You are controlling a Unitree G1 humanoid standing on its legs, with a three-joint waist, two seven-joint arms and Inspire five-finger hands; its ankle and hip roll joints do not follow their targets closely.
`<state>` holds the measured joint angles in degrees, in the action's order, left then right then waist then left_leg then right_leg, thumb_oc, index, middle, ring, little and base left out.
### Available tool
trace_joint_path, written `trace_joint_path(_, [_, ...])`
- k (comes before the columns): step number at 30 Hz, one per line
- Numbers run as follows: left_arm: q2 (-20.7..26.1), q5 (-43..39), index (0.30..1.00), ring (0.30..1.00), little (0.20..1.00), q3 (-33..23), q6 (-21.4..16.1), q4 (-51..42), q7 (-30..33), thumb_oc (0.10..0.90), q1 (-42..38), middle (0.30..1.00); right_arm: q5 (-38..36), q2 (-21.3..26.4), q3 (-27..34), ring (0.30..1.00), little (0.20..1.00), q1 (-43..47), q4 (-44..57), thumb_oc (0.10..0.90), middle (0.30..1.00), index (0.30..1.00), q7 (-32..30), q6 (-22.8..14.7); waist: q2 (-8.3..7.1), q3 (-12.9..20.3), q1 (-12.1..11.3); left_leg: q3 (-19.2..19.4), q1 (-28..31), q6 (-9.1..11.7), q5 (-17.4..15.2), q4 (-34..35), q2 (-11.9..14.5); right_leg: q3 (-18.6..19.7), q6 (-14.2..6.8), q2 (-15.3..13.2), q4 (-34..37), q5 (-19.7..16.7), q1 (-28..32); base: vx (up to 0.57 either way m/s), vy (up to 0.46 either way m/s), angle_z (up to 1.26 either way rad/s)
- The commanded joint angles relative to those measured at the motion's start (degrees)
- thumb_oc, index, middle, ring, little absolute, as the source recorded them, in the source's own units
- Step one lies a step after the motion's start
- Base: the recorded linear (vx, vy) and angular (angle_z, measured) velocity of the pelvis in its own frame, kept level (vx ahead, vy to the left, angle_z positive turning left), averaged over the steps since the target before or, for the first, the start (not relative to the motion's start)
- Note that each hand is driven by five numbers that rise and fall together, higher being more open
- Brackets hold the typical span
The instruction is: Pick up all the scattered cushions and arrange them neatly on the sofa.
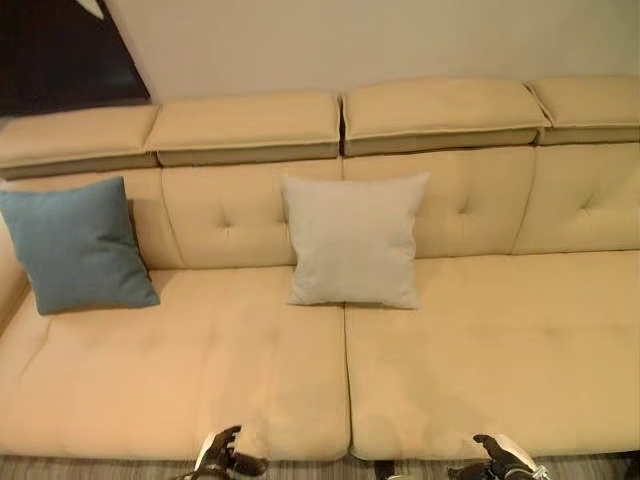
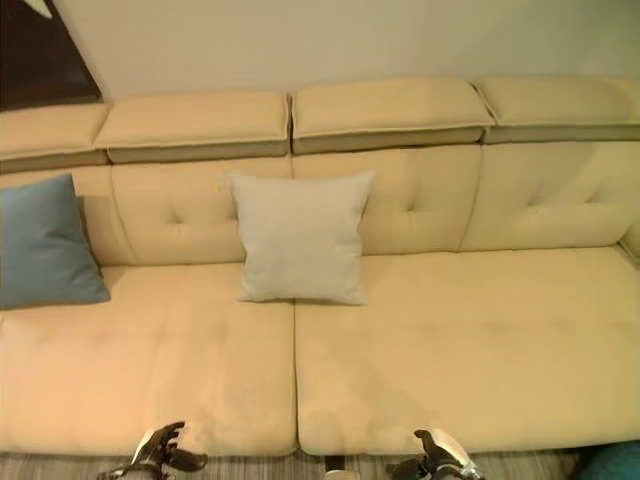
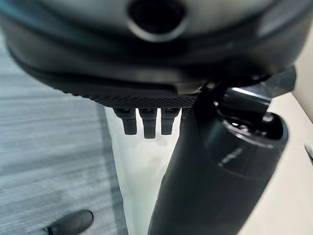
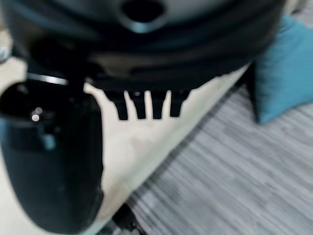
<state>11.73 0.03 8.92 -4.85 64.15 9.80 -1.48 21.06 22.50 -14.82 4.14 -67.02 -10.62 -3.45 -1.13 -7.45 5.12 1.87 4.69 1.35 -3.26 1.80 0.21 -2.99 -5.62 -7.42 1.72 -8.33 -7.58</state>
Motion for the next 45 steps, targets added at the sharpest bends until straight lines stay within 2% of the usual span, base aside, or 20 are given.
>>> trace_joint_path(1, [1.83,0.00,0.900,0.900,0.900,-0.56,-2.09,-1.84,2.46,0.800,0.13,0.900,0.00,2.02,0.39,0.900,0.900,3.34,0.15,0.800,0.900,0.900,-3.43,0.59,-0.70,-0.29,-1.22,-2.15,2.01,-1.71,-8.88,-4.17,-3.40,-2.07,-5.08,0.52,-1.47,-0.65,-5.38,-0.19,0.103,-0.29])
trace_joint_path(3, [2.33,0.60,0.900,0.900,0.900,-0.83,-1.97,0.27,2.45,0.800,-0.77,0.900,0.08,0.92,0.10,0.900,0.900,4.03,-0.43,0.800,0.900,0.900,-3.41,1.24,-1.26,-1.67,-1.41,-1.70,-0.32,-2.43,-7.20,-4.16,-4.05,-2.36,-6.26,-0.45,-0.65,-1.19,-6.91,-0.36,0.120,-0.25])
trace_joint_path(6, [2.90,0.67,0.900,0.900,0.900,-1.28,-1.18,2.20,2.36,0.800,-0.77,0.900,-0.69,0.11,-0.03,0.900,0.900,4.00,-1.42,0.800,0.900,0.900,-3.14,1.32,-0.60,-2.51,-2.50,-1.05,-2.45,-3.12,-4.47,-2.71,-3.35,-2.50,-4.68,0.02,-5.86,2.39,-5.66,-0.30,0.080,-0.22])
trace_joint_path(7, [2.92,0.67,0.900,0.900,0.900,-1.29,-1.18,2.20,2.36,0.800,-0.79,0.900,-0.69,0.08,-0.03,0.900,0.900,4.01,-1.42,0.800,0.900,0.900,-3.14,1.32,-0.70,-2.41,-2.47,-1.05,-2.59,-3.13,-4.34,-2.68,-3.45,-2.47,-4.70,-0.08,-5.84,2.32,-5.81,-0.18,0.061,-0.34])
trace_joint_path(9, [3.29,1.22,0.900,0.900,0.900,-1.37,-0.64,3.49,2.01,0.800,-0.13,0.900,-1.33,-0.45,0.22,0.900,0.900,3.10,-2.59,0.800,0.900,0.900,-3.02,1.27,-0.05,-1.50,-4.29,0.03,-3.78,-3.57,-1.55,0.22,-2.45,-5.09,-2.91,0.43,-11.95,7.20,-2.77,-0.24,0.060,-0.18])
trace_joint_path(12, [3.52,1.64,0.900,0.900,0.900,-1.77,-0.39,4.28,1.88,0.800,0.66,0.900,-1.49,-1.46,0.00,0.900,0.900,2.47,-3.73,0.800,0.900,0.900,-2.76,1.22,-0.23,-0.16,-6.11,1.97,-4.60,-3.44,-0.01,2.05,-2.04,-8.38,-2.34,0.36,-13.49,10.95,2.24,-0.17,-0.010,-0.37])
trace_joint_path(15, [3.88,1.58,0.900,0.900,0.900,-2.34,-0.58,4.21,1.87,0.800,0.88,0.900,-1.40,-2.23,-0.31,0.900,0.900,2.25,-3.56,0.800,0.900,0.900,-2.83,1.15,-1.23,1.43,-8.15,5.06,-6.32,-2.74,1.05,2.42,-1.99,-12.27,-2.90,-0.04,-10.18,12.23,8.27,-0.14,-0.059,-0.41])
trace_joint_path(17, [3.85,1.48,0.900,0.900,0.900,-2.48,-0.66,4.10,1.90,0.800,1.02,0.900,-1.38,-2.39,-0.39,0.900,0.900,2.42,-3.32,0.800,0.900,0.900,-2.84,1.23,-1.86,1.87,-8.94,6.42,-6.87,-2.45,1.24,2.34,-2.02,-13.86,-3.29,-0.31,-6.87,11.68,9.64,-0.11,-0.097,-0.54])
trace_joint_path(19, [3.65,1.47,0.900,0.900,0.900,-2.35,-0.79,3.73,2.28,0.800,1.03,0.900,-1.86,-2.59,-0.86,0.900,0.900,3.07,-2.57,0.800,0.900,0.900,-3.25,1.43,-2.53,2.07,-9.54,7.68,-7.85,-2.17,1.88,1.75,-1.63,-13.34,-3.64,0.09,-3.23,11.51,9.75,-0.13,-0.167,-0.47])
trace_joint_path(20, [3.46,1.19,0.900,0.900,0.900,-2.04,-0.78,3.47,2.56,0.800,0.70,0.900,-2.43,-2.65,-1.09,0.900,0.900,3.36,-1.82,0.800,0.900,0.900,-3.36,1.31,-2.30,1.90,-9.03,8.03,-8.31,-1.84,2.26,1.08,-0.76,-10.53,-3.23,1.22,-2.88,11.19,8.74,-0.06,-0.145,-0.72])
trace_joint_path(24, [2.94,2.61,0.900,0.900,0.900,0.52,-0.78,2.29,2.15,0.800,-0.80,0.900,-4.15,-2.32,-0.48,0.900,0.900,2.81,-1.16,0.800,0.900,0.900,-3.83,1.12,-1.57,0.30,-7.01,7.74,-9.15,-1.06,1.91,-2.34,-0.16,-8.90,-1.74,2.54,-0.94,11.49,9.59,-0.10,-0.123,-0.33])
trace_joint_path(27, [2.60,2.66,0.900,0.900,0.900,1.44,-0.60,1.57,1.96,0.800,-1.62,0.900,-4.81,-2.45,-0.25,0.900,0.900,2.46,-1.99,0.800,0.900,0.900,-3.90,1.41,-1.43,-0.32,-6.36,6.76,-9.79,-0.47,2.02,-4.11,0.20,-8.53,-1.07,2.97,-0.02,11.26,9.96,-0.12,-0.042,0.13])
trace_joint_path(28, [2.01,1.92,0.900,0.900,0.900,2.40,-0.71,1.32,2.14,0.800,-2.60,0.900,-5.22,-2.66,-0.43,0.900,0.900,2.54,-3.43,0.800,0.900,0.900,-4.18,1.94,-1.68,-1.75,-6.99,0.94,-10.87,0.72,1.75,-6.93,-0.71,-7.02,-0.35,3.06,-0.17,10.71,9.73,-0.11,-0.007,-0.03])
trace_joint_path(29, [2.02,1.92,0.900,0.900,0.900,2.40,-0.71,1.33,2.14,0.800,-2.62,0.900,-5.22,-2.66,-0.42,0.900,0.900,2.56,-3.44,0.800,0.900,0.900,-4.18,1.94,-1.69,-1.63,-6.93,0.89,-11.06,0.72,1.87,-6.90,-0.73,-7.07,-0.34,3.05,-0.15,10.64,9.56,-0.19,0.006,-0.15])
trace_joint_path(30, [1.20,0.77,0.900,0.900,0.900,2.80,-0.62,1.31,2.49,0.800,-2.76,0.900,-6.23,-2.83,0.28,0.900,0.900,2.62,-3.50,0.800,0.900,0.900,-4.69,1.88,-2.02,-1.89,-7.20,-5.30,-11.33,1.35,0.71,-8.28,-1.91,-5.70,-0.20,2.90,-0.25,9.93,8.87,-0.10,0.026,-0.28])
trace_joint_path(32, [0.79,0.33,0.900,0.900,0.900,2.73,-0.60,1.59,2.67,0.800,-2.76,0.900,-6.78,-2.74,0.68,0.900,0.900,2.66,-3.53,0.800,0.900,0.900,-4.90,1.66,-2.16,-1.71,-7.15,-7.05,-10.92,1.38,-0.22,-8.91,-1.96,-4.78,-0.22,2.72,-0.21,9.66,8.64,-0.07,0.050,-0.53])
trace_joint_path(33, [0.04,-0.47,0.900,0.900,0.900,2.73,-0.51,2.23,2.64,0.800,-2.39,0.900,-7.75,-2.63,1.33,0.900,0.900,2.79,-3.57,0.800,0.900,0.900,-4.99,1.59,-2.29,-1.09,-7.18,-10.26,-9.54,1.10,-2.11,-10.46,-2.25,-2.75,-0.30,2.48,-0.70,9.22,7.83,-0.04,0.103,-0.78])
trace_joint_path(36, [-0.86,0.07,0.900,0.900,0.900,3.41,-0.44,2.92,2.51,0.800,-2.04,0.900,-7.52,-2.73,0.93,0.900,0.900,2.45,-4.10,0.800,0.900,0.900,-4.66,1.86,-1.55,0.09,-7.02,-15.80,-6.47,1.01,-3.64,-9.01,-2.44,0.43,-0.42,2.88,-1.94,8.90,6.10,-0.03,0.142,-0.74])
trace_joint_path(38, [-0.78,0.69,0.900,0.900,0.900,4.13,-0.50,2.73,2.61,0.800,-2.93,0.900,-6.75,-2.89,0.42,0.900,0.900,2.48,-4.54,0.800,0.900,0.900,-4.77,1.99,-1.06,0.33,-6.64,-17.59,-5.32,0.57,-3.84,-6.81,-2.96,2.08,-1.00,2.96,-2.80,8.46,4.81,-0.04,0.184,-0.70])
trace_joint_path(45, [0.87,3.67,0.900,0.900,0.900,7.26,-1.38,0.08,2.20,0.800,-5.15,0.900,-4.31,-3.71,-1.16,0.900,0.900,3.12,-5.72,0.800,0.900,0.900,-4.30,3.31,-0.83,-0.58,-5.63,-13.49,-4.87,-1.38,-2.81,-2.14,-3.75,4.24,-4.81,1.37,-2.34,3.99,-0.65,-0.12,0.211,-0.58])
